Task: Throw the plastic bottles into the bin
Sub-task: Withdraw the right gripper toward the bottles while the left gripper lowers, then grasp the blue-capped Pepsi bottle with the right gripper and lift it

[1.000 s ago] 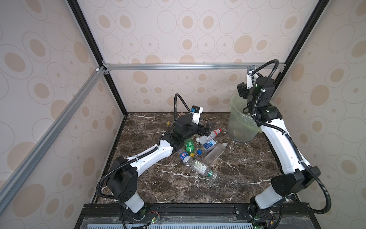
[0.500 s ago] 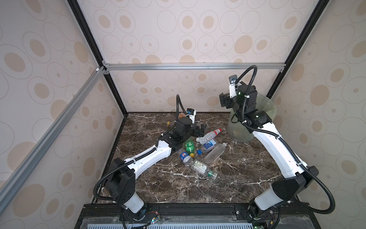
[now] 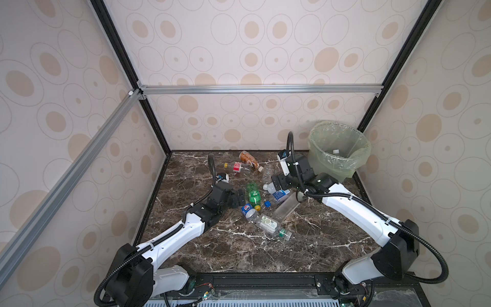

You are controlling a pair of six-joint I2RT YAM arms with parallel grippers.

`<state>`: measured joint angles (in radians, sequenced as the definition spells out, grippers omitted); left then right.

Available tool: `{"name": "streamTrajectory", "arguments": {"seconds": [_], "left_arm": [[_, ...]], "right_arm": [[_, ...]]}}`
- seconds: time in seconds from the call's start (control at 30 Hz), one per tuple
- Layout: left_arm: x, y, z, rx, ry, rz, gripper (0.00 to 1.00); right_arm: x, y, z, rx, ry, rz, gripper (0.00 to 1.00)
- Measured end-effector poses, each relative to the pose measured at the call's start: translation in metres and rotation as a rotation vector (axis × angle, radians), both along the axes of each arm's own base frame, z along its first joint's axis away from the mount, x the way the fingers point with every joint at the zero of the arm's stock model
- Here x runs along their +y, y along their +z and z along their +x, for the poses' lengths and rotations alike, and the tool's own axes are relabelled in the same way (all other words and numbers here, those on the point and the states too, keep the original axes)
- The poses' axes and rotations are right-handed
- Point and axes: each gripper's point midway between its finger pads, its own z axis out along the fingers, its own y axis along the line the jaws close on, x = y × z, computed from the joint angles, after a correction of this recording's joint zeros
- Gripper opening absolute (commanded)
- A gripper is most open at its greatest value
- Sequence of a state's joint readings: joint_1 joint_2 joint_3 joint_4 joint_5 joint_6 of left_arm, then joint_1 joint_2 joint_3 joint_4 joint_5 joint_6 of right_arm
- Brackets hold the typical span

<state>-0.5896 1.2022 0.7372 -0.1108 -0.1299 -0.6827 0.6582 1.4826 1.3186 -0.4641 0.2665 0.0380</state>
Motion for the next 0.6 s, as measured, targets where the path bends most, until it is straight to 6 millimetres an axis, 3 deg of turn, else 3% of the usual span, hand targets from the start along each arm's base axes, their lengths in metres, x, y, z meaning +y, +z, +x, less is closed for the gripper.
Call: {"name": "streamTrajectory", "arguments": {"seconds": [0.13, 0.37, 0.6], "left_arm": [[0.012, -0.018, -0.016, 0.050, 0.040, -0.058, 0.99], [0.026, -0.036, -0.022, 0.111, 0.122, -0.233, 0.99], [0.040, -0.032, -0.021, 0.117, 0.169, -0.358, 0.99]], "right_arm": [[0.020, -0.030, -0.024, 0.079, 0.078, -0.004, 1.00], [0.061, -0.047, -0.049, 0.170, 0.174, 0.087, 1.00], [0.101, -0.100, -0.075, 0.304, 0.268, 0.056, 0.94]]}}
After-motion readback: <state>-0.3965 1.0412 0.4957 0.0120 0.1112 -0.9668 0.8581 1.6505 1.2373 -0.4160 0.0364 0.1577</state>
